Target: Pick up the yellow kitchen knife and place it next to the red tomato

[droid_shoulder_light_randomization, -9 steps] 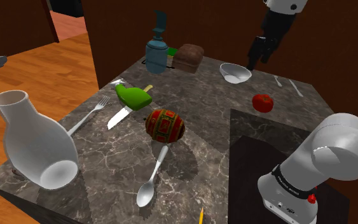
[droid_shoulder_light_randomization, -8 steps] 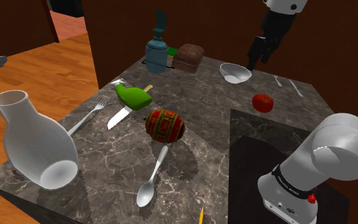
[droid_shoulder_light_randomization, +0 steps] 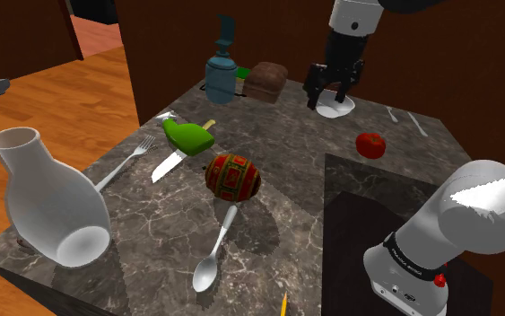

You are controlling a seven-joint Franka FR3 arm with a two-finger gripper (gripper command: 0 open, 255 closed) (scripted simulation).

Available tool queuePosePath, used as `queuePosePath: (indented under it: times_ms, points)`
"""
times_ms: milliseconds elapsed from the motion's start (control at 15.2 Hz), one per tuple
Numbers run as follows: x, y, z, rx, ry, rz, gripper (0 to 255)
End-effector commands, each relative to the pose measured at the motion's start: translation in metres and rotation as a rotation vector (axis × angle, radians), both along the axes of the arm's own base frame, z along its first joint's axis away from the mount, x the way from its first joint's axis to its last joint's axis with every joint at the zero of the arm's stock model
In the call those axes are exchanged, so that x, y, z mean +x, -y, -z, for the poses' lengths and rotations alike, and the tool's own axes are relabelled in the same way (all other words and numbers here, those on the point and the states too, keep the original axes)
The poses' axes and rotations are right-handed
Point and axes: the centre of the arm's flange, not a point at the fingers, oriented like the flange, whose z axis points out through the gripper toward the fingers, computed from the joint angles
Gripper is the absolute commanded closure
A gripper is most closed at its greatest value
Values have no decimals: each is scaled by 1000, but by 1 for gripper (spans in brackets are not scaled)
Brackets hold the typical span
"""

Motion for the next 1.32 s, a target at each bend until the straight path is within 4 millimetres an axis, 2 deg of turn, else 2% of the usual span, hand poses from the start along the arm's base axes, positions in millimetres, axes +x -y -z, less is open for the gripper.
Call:
queuePosePath:
  times_ms: [0,660,1254]
  points:
    - [14,-20,11,7,-2,64,0]
    - [110,-88,65,37,-15,365,0]
    - [211,-124,115,65,-27,635,0]
